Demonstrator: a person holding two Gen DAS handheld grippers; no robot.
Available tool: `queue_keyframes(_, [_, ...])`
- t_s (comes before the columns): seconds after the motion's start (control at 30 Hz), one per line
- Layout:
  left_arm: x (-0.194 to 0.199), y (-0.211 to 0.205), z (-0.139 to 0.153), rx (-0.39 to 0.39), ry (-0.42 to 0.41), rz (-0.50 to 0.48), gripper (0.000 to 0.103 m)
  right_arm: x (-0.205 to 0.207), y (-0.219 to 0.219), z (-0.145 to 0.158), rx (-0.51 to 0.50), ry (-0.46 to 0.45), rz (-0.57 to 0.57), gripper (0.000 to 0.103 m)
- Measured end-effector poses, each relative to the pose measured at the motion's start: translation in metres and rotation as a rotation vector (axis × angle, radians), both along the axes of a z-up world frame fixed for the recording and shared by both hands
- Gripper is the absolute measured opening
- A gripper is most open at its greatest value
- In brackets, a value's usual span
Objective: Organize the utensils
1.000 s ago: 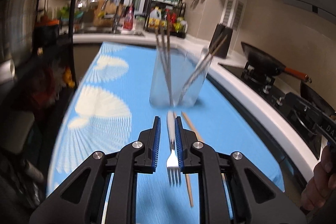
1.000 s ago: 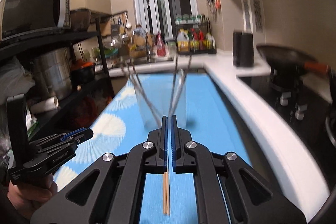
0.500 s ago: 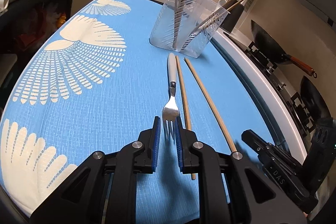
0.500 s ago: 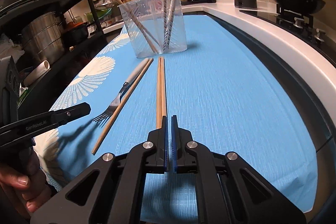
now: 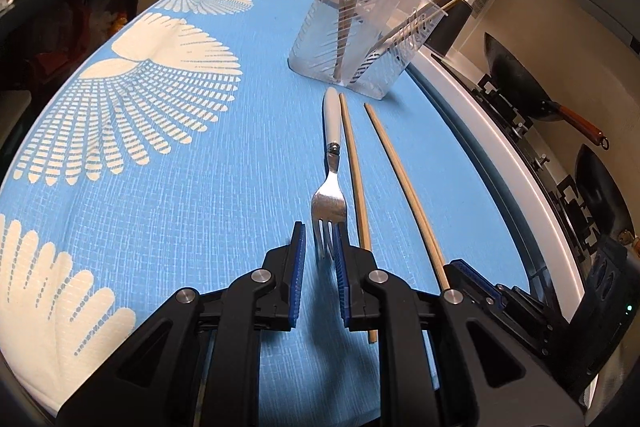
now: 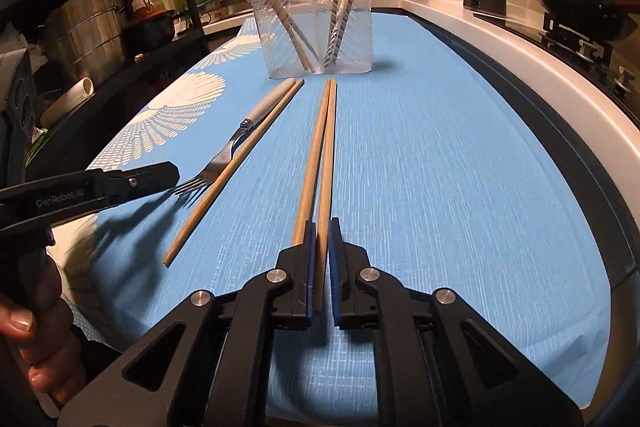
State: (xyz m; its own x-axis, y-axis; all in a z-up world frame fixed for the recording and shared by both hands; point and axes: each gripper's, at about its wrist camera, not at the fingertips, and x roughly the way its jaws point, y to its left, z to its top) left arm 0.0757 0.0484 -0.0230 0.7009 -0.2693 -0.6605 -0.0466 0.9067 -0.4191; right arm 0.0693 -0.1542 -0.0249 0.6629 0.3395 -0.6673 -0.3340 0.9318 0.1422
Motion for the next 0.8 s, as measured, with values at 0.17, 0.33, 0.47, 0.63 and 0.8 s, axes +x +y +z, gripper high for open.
queue_keyframes(0.17, [0.007,-0.009,-0.003,0.039,0.013,0.007,0.028,-0.004,0.000,0.002,-0.033,-0.013,-0.007,0.005])
queue_keyframes(0.33, [0.011,-0.031,-0.001,0.194,0.006,0.000,0.030,-0.004,-0.015,0.002,-0.043,-0.016,-0.077,0.005])
queue_keyframes(0.47, [0.012,-0.049,-0.001,0.348,-0.009,-0.013,0.030,-0.005,-0.025,0.001,-0.047,-0.018,-0.107,0.005])
queue_keyframes(0.63, [0.006,-0.047,0.001,0.377,-0.028,-0.027,0.022,-0.008,-0.026,0.001,-0.052,-0.025,-0.105,0.005])
queue_keyframes(0.8, [-0.014,-0.023,0.001,0.344,-0.034,0.023,0.022,-0.010,-0.030,0.000,-0.032,-0.027,-0.107,0.005])
